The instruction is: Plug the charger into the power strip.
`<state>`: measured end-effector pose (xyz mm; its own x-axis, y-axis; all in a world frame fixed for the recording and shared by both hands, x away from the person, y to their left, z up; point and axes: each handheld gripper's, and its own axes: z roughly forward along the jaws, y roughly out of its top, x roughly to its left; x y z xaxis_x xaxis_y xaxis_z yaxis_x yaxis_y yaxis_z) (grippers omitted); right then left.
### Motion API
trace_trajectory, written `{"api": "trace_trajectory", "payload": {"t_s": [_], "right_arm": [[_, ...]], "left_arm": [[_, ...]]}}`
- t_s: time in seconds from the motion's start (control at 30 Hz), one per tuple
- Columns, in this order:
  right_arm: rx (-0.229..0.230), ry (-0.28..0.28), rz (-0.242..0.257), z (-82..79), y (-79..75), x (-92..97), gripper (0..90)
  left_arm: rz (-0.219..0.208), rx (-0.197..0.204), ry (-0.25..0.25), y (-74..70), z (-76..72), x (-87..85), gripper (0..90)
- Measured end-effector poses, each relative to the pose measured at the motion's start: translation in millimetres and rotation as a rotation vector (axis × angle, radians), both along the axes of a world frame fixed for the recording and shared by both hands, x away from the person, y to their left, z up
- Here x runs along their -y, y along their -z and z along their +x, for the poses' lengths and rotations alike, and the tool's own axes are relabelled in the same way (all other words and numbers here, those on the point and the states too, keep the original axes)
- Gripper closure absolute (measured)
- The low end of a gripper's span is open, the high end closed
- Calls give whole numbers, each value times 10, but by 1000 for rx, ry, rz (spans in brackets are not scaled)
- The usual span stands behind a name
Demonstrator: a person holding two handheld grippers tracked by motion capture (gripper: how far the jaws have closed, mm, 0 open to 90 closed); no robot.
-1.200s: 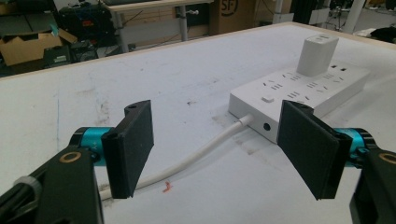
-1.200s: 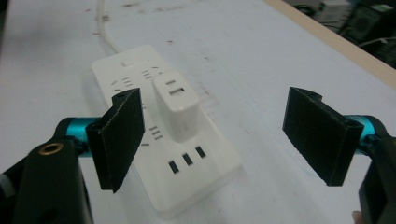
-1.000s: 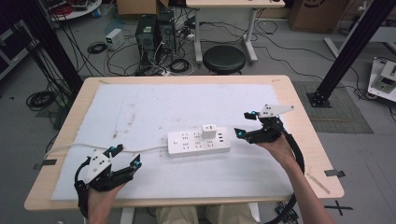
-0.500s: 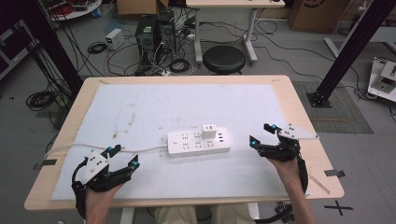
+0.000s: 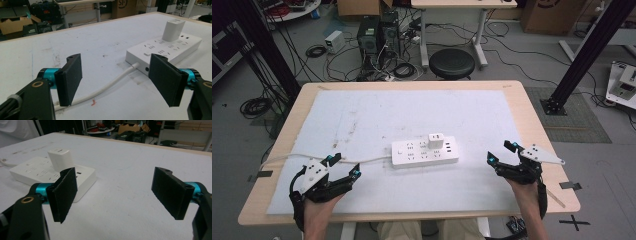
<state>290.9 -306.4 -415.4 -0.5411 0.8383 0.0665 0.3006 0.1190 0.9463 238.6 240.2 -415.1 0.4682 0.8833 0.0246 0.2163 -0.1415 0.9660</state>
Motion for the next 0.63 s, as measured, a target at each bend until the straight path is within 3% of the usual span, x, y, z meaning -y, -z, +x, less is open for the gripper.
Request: {"api": "trace_trajectory", "payload": {"t_s": [0.63], "right_arm": [[-15, 10, 7, 23, 42, 33, 214]], "left_arm": [[4, -5, 4, 1, 42, 17, 273]]}}
